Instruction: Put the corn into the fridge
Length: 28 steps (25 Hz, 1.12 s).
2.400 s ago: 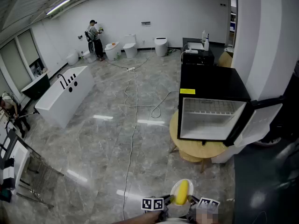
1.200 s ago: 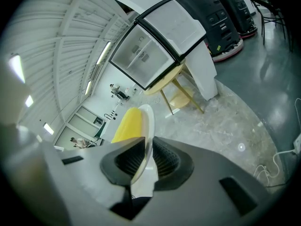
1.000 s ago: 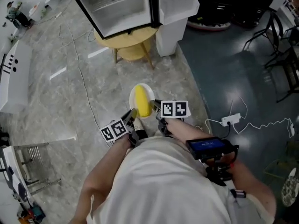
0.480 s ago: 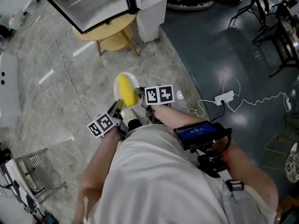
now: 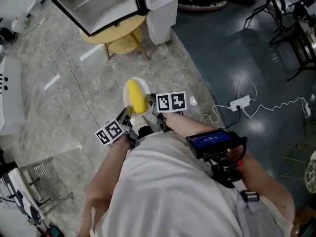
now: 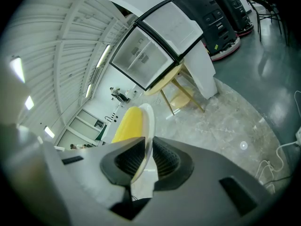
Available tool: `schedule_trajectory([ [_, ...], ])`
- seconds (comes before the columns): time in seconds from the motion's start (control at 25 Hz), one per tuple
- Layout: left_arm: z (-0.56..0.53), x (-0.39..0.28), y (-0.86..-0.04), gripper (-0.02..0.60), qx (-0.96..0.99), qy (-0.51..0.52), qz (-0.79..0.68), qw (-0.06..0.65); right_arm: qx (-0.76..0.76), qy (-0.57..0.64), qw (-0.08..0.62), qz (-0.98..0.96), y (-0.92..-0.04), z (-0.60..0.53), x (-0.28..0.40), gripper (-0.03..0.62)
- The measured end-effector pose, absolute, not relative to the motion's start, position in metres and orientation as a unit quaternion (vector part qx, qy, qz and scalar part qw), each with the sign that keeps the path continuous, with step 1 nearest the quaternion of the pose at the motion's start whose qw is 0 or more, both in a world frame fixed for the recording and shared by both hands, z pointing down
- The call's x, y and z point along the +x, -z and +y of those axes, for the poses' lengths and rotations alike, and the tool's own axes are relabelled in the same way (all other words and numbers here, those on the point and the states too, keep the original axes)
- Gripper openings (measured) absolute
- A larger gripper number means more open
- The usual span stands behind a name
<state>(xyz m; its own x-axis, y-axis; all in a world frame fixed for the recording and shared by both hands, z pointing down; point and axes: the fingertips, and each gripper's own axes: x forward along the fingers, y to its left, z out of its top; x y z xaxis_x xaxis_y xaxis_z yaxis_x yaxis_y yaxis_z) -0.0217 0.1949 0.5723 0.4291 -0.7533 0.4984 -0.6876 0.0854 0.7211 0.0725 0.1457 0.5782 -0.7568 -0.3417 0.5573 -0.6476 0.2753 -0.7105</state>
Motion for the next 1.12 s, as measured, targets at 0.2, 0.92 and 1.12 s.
schedule_trajectory([
  [0.2, 0.191, -0.019, -0.575, 0.051, 0.676, 0.036, -0.531, 0.510, 0.319, -0.512, 0.147, -0.784, -0.580, 0.143, 0.075, 0.052],
  [0.92, 0.198, -0.012, -0.573, 0.051, 0.680, 0.031, -0.530, 0.506, 0.322, -0.511, 0.140, -0.784, -0.579, 0.150, 0.084, 0.052],
  [1.12, 0.196, -0.010, -0.573, 0.051, 0.680, 0.029, -0.530, 0.506, 0.322, -0.514, 0.137, -0.783, -0.580, 0.149, 0.086, 0.052],
])
